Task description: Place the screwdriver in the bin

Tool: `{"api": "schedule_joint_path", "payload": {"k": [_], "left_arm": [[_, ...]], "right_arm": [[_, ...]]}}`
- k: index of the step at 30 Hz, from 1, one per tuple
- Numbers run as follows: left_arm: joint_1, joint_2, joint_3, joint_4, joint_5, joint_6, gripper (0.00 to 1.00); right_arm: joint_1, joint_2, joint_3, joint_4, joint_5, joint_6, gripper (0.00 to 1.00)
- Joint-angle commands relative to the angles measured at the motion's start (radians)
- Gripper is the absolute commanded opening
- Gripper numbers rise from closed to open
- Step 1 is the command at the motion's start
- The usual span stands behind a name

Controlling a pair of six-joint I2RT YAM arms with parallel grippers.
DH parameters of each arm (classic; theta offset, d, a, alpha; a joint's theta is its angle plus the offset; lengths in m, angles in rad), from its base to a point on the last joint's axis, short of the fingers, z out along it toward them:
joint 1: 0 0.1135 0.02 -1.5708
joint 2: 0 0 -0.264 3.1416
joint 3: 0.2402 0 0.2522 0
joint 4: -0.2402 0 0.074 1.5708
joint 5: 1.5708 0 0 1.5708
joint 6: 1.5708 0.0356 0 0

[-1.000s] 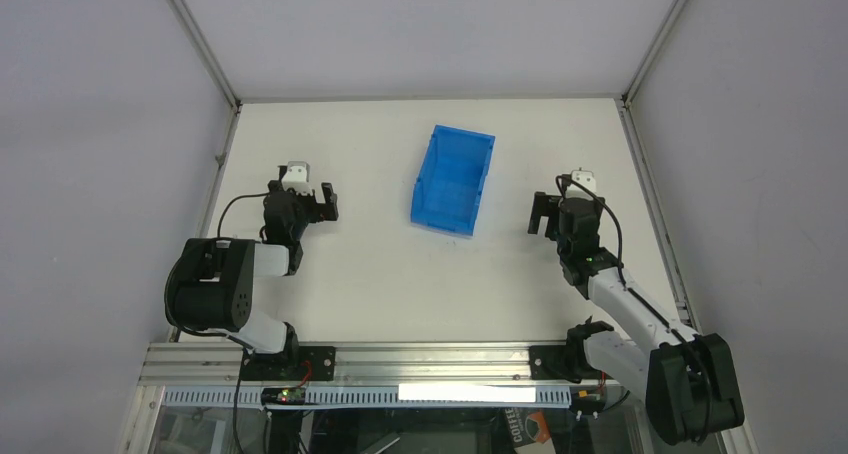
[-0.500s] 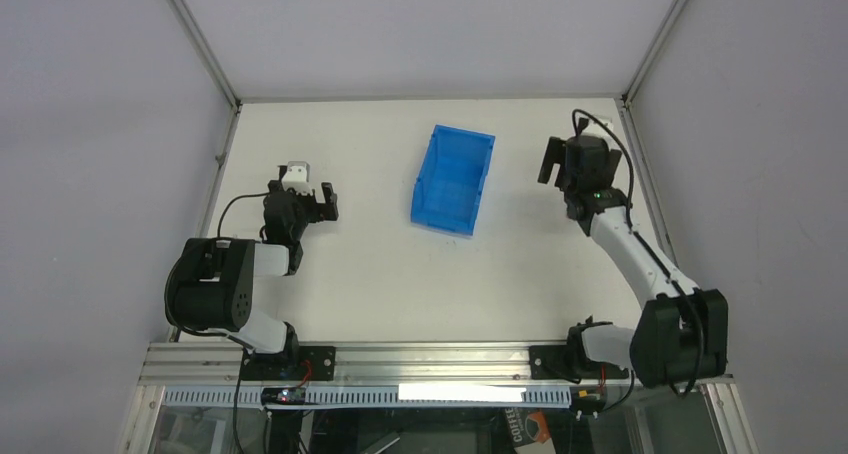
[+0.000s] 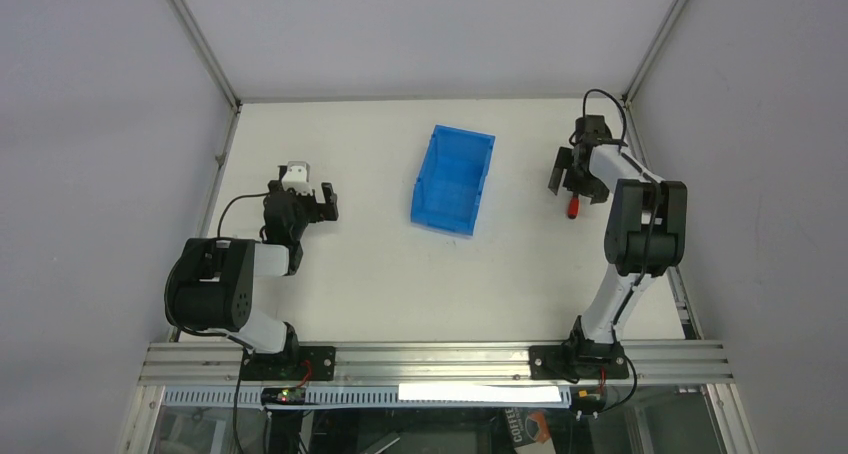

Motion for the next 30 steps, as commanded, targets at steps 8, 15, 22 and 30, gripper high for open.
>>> {"api": "schedule_joint_path", "payload": {"k": [8, 15, 22, 30], "left_arm": [[0.006, -0.013, 0.004, 0.023, 0.019, -0.020, 0.99], [0.006, -0.012, 0.004, 0.023, 0.019, -0.020, 0.99], [0.006, -0.013, 0.004, 0.023, 0.019, -0.020, 0.99], [0.007, -0.012, 0.004, 0.024, 0.019, -0.020, 0.99]], "right_arm": [[-0.043, 0.084, -0.001, 0.022, -0.056, -0.028, 0.55], [-0.045, 0.049, -0.009, 0.022, -0.037, -0.037, 0.16], [-0.043, -0.085, 0.049, -0.095, -0.028, -0.021, 0.08], [-0.006, -0.246, 0.133, -0.249, -0.104, 0.059, 0.09]]}}
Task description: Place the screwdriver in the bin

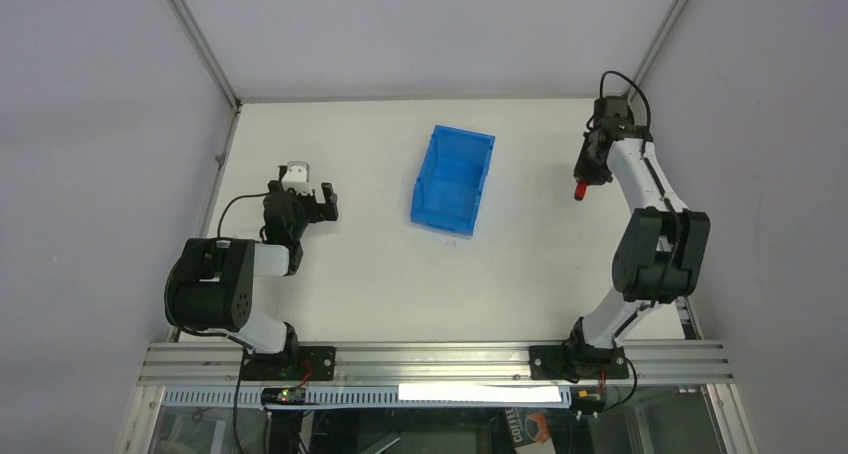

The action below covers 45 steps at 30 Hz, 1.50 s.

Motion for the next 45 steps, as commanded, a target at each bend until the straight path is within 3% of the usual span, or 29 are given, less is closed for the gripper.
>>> {"api": "schedule_joint_path", "payload": {"k": [1, 12, 19, 25, 31, 40, 45], "left_arm": [[0.007, -0.012, 0.004, 0.023, 0.019, -0.019, 0.99], [0.006, -0.012, 0.004, 0.023, 0.019, -0.020, 0.99], [0.006, -0.012, 0.004, 0.023, 0.019, -0.019, 0.99], [0.007, -0.012, 0.004, 0.023, 0.018, -0.020, 0.99], [0.007, -0.013, 0.004, 0.023, 0.020, -0.020, 0.99], [0.006, -0.012, 0.004, 0.023, 0.019, -0.020, 0.99], [0.006, -0.012, 0.004, 0.024, 0.019, -0.020, 0.99]], "right_arm": [[0.044, -0.144, 0.067, -0.076, -0.062, 0.080, 0.09], [0.376, -0.197, 0.174, -0.014, -0.201, 0.204, 0.10], [0.553, -0.096, 0.238, 0.057, -0.175, 0.247, 0.10], [0.653, 0.004, 0.241, 0.119, -0.026, 0.273, 0.12], [0.700, 0.116, 0.238, 0.151, 0.102, 0.262, 0.18], [0.703, 0.253, 0.210, 0.245, 0.124, 0.265, 0.26], [0.710, 0.305, 0.200, 0.261, 0.150, 0.288, 0.40]]}}
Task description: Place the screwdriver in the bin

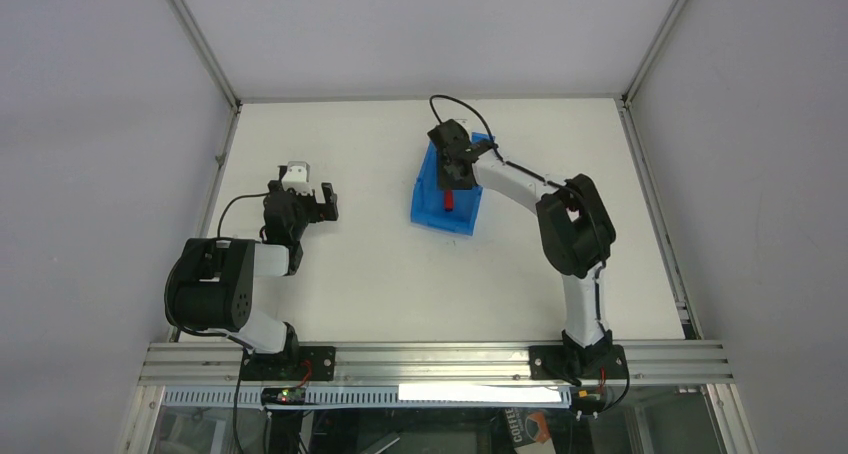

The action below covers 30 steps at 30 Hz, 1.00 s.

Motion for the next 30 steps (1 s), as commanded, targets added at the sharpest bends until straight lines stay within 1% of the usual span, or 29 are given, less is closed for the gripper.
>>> {"api": "schedule_joint_path", "payload": {"k": [1, 2, 4, 5, 10, 20, 25, 28, 29, 30], "left_arm": [[0.007, -0.012, 0.004, 0.023, 0.019, -0.020, 0.99], [0.007, -0.012, 0.004, 0.024, 0.019, -0.020, 0.99], [0.006, -0.012, 0.004, 0.024, 0.019, -0.020, 0.99], [0.007, -0.013, 0.004, 0.023, 0.020, -0.020, 0.99], [0.006, -0.012, 0.004, 0.023, 0.019, -0.019, 0.99], [0.006, -0.012, 0.004, 0.023, 0.019, -0.020, 0.99], [0.006, -0.013, 0.004, 0.024, 0.018, -0.020, 0.99], [0.006, -0.012, 0.004, 0.023, 0.019, -0.020, 0.99], [0.007, -0.012, 0.004, 0.023, 0.019, -0.020, 0.99], [0.007, -0.012, 0.004, 0.023, 0.020, -0.020, 0.99]], "right_arm": [[0.008, 0.029, -0.008, 0.074, 0.064, 0.036, 0.43], [0.010, 0.035, -0.009, 0.076, 0.072, 0.041, 0.51], [0.011, 0.041, -0.010, 0.076, 0.086, 0.051, 0.57], [0.011, 0.041, -0.008, 0.076, 0.087, 0.052, 0.58], [0.016, -0.014, 0.012, 0.076, 0.109, 0.031, 0.61], [0.021, -0.219, 0.038, 0.044, 0.173, -0.052, 0.62], [-0.008, -0.314, 0.025, -0.001, 0.242, -0.123, 0.68], [-0.068, -0.366, 0.008, -0.044, 0.238, -0.154, 0.74], [-0.093, -0.381, -0.001, -0.064, 0.234, -0.172, 0.78], [-0.132, -0.397, -0.010, -0.078, 0.231, -0.183, 0.81]]}}
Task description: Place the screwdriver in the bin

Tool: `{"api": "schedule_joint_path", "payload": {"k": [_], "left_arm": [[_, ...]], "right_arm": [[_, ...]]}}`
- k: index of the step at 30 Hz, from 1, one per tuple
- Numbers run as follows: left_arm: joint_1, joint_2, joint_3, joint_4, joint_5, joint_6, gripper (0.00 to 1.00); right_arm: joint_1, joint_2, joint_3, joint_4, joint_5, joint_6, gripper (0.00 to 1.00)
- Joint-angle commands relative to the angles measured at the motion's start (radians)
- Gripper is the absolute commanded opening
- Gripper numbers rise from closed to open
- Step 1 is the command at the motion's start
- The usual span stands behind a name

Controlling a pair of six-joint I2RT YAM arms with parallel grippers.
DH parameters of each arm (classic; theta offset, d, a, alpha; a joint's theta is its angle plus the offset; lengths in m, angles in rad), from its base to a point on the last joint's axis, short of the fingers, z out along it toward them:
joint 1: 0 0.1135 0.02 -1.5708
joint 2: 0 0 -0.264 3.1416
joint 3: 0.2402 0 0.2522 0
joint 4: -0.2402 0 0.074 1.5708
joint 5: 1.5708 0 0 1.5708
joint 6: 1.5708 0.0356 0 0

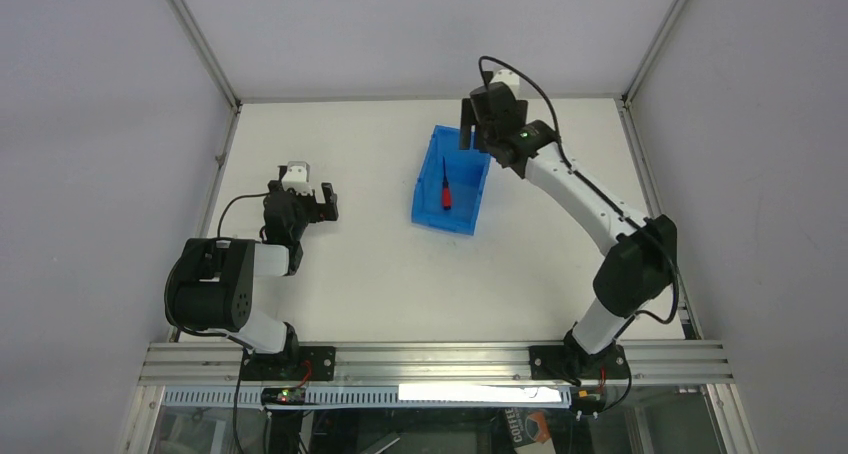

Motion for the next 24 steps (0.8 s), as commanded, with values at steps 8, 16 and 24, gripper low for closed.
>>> {"api": "schedule_joint_path", "payload": {"k": [8, 16, 24], "left_arm": [[0.006, -0.012, 0.004, 0.023, 0.019, -0.020, 0.99], [0.006, -0.012, 0.004, 0.024, 0.018, -0.020, 0.99], [0.006, -0.012, 0.004, 0.023, 0.019, -0.020, 0.99]], "right_arm": [[-0.384, -0.207, -0.165, -0.047, -0.045, -0.197, 0.99], [-0.541, -0.284, -0.305, 0.088, -0.150, -0.254, 0.99], [-0.544, -0.340, -0.404, 0.199, -0.179, -0.237, 0.99]]}}
